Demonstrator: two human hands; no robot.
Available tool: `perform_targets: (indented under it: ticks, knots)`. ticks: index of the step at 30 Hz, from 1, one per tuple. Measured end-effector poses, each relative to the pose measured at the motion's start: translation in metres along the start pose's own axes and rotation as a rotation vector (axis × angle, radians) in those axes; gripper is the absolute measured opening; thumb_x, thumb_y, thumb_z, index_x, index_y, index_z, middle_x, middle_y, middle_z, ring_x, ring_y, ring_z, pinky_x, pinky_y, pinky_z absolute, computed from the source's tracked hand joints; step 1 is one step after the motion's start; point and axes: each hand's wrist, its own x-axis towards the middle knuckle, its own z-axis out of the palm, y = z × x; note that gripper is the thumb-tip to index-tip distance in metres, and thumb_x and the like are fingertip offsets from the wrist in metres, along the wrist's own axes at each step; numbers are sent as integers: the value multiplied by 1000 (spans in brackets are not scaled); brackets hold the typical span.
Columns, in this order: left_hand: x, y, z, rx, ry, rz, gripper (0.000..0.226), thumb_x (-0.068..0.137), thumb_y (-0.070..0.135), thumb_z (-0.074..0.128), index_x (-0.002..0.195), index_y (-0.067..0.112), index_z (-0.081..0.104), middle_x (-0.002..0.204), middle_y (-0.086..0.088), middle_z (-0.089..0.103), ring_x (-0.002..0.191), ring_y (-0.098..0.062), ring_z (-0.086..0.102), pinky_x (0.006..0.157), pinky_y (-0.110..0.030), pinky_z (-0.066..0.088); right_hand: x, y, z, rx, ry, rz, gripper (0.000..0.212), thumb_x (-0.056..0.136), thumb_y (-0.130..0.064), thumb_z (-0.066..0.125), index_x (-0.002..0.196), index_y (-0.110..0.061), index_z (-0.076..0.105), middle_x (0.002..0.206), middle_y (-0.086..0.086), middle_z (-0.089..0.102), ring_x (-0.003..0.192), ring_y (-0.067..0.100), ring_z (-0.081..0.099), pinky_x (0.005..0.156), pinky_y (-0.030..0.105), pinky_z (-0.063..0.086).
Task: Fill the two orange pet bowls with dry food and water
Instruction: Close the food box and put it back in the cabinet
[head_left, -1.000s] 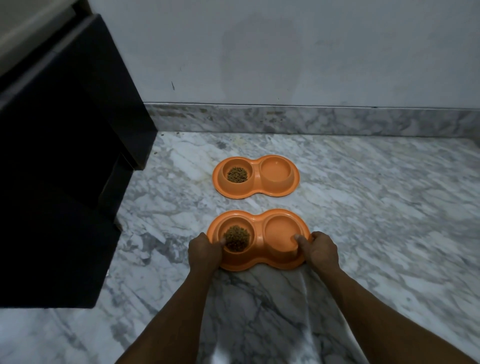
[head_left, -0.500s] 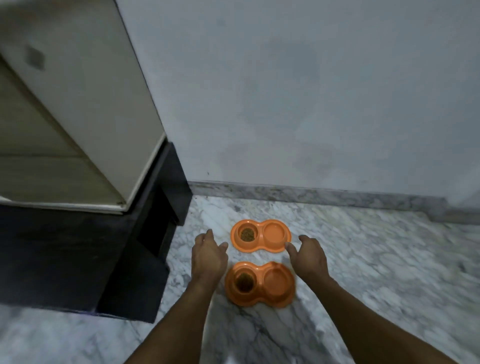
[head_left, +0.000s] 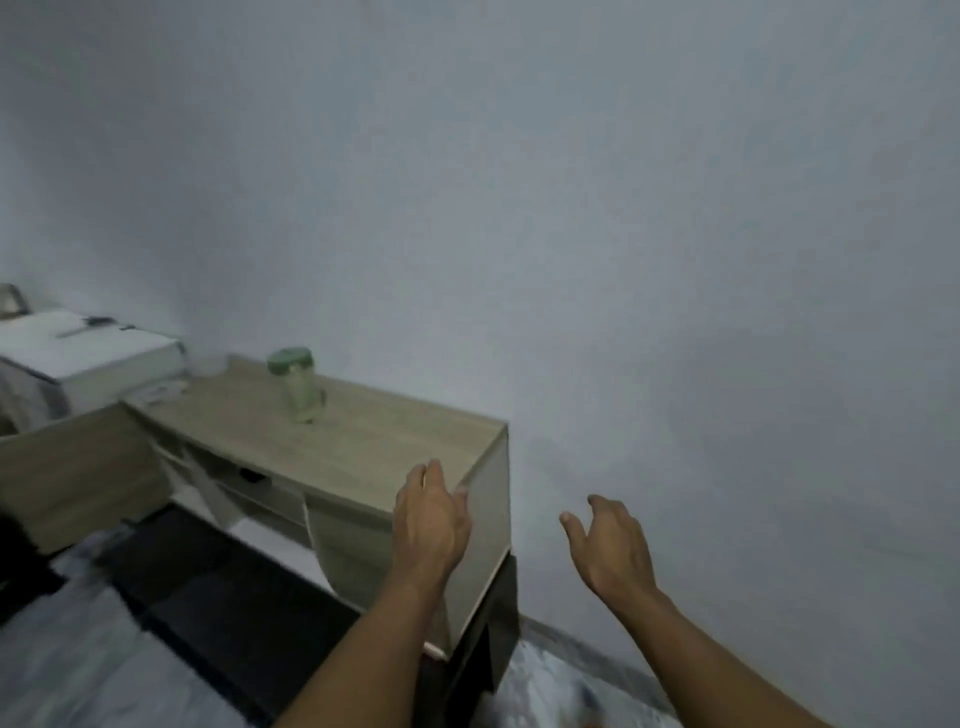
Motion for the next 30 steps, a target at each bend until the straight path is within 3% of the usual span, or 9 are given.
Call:
perform_targets:
  ticks: [4,10,16,19,25,30]
  knots:
    - [10,-27,-81,64,127,-45,46,99,31,46,138,7,43,143,-13,42,129,-31,42,108,-37,34,3,-92,-4,27,5,-196,55,101,-42,43,142,-6,44,143,16,48,129,32,47,105,35,37]
    - [9,-129,-177,175,196,-129,43,97,34,44,134,12,45,139,-8,45,125,-29,46,106,-46,38,-31,-215,54,12,-59,-358,57,99,-44,46,142,-7,44,144,14,49,131,34,45,109,38,37]
    - [27,-230,-268,229,278,-216,50,99,33,43,143,10,40,151,-10,36,137,-30,38,112,-49,33,-61,-337,118,-75,-112,-542,53,98,-43,47,139,-10,45,142,13,48,127,33,45,106,41,39]
    - [41,-271,-303,256,293,-246,47,98,34,44,139,11,44,149,-10,40,134,-33,42,109,-54,35,-67,-383,152,-78,-133,-561,50,98,-43,47,136,-10,48,139,14,50,124,34,47,104,43,42]
    - [80,-328,-336,282,272,-239,52,100,31,41,147,10,35,154,-10,32,140,-31,34,114,-51,29,-56,-455,213,-107,-167,-597,52,96,-47,47,133,-9,49,136,15,52,122,36,49,101,46,44]
    - [125,-377,-344,307,270,-255,46,100,26,43,142,9,41,147,-11,40,136,-30,39,112,-52,32,-25,-500,271,-135,-197,-607,51,97,-44,47,133,-8,50,136,17,51,123,37,49,102,45,43]
